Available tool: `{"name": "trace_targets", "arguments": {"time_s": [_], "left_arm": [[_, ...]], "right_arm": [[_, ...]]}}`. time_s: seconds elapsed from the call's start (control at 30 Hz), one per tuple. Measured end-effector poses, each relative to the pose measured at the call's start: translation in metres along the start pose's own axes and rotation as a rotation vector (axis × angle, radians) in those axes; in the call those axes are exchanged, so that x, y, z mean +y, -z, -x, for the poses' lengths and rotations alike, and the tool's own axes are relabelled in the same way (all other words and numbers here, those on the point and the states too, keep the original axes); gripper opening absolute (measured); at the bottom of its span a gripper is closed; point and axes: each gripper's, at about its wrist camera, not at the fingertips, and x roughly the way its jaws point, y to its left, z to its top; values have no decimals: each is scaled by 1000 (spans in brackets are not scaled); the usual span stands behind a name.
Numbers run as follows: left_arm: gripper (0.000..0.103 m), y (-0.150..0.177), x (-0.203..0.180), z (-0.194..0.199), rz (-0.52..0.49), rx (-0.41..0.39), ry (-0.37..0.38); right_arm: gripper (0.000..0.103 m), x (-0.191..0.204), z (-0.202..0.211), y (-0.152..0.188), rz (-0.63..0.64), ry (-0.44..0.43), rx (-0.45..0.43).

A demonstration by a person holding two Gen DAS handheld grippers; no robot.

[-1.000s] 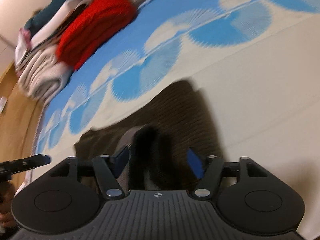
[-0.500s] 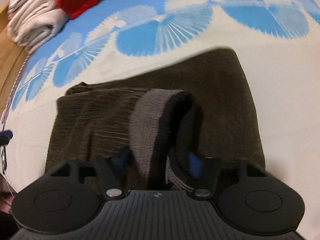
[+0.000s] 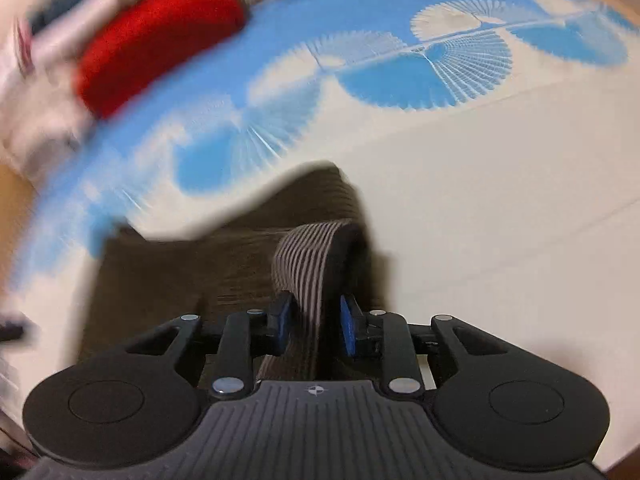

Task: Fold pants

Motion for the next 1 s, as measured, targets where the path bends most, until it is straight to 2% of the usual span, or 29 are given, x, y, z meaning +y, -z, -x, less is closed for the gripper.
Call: {"name": "trace_targets", "arguments": {"time_s": [0.07, 0.17, 0.23, 0.27, 0.33, 0.37, 0.47, 0.53, 0.6, 0.67, 0.77, 0.87, 0.9, 0.93, 1.0], "left_arm": [[56, 2, -11, -6, -57, 19, 24], [46, 11, -28, -16, -162, 73, 93], [39, 22, -39, -28, -250, 140, 132], [37, 30, -43, -38, -295, 188, 128], [39, 50, -49, -63, -412, 284, 34], [39, 54, -49, -71, -423, 307, 4], [43, 42, -38, -72, -329, 333, 27], [44, 36, -41, -67, -351, 304, 10], [43, 23, -44, -57, -359, 217, 16], [43, 4, -39, -49, -285, 103, 23], [42, -16, -31, -49, -204, -23, -31], [39, -30, -32, -62, -181, -62, -79], [34, -33, -32, -67, -173, -70, -86], [27, -36, -32, -74, -163, -67, -93], [21, -41, -27, -89, -144, -32, -137]], "right_arm": [[28, 3, 8, -3, 32, -30, -50], [31, -4, 35, -4, -14, -72, -182], [31, -2, 52, -2, 0, -207, -249], [31, 0, 56, 0, 30, -293, -249], [30, 9, 51, 4, 111, -416, -160], [30, 17, 45, 8, 167, -415, -101], [29, 33, 12, 22, 300, -231, 88], [29, 34, 3, 25, 321, -191, 133], [28, 35, 8, 23, 320, -203, 106], [28, 34, 15, 21, 306, -208, 61], [30, 27, 19, 15, 290, -229, 15], [31, 12, 13, 6, 181, -302, 11], [31, 11, 9, 2, 150, -307, 9], [31, 6, 7, 2, 131, -299, 14], [31, 2, -2, 5, 133, -239, 56]]}}
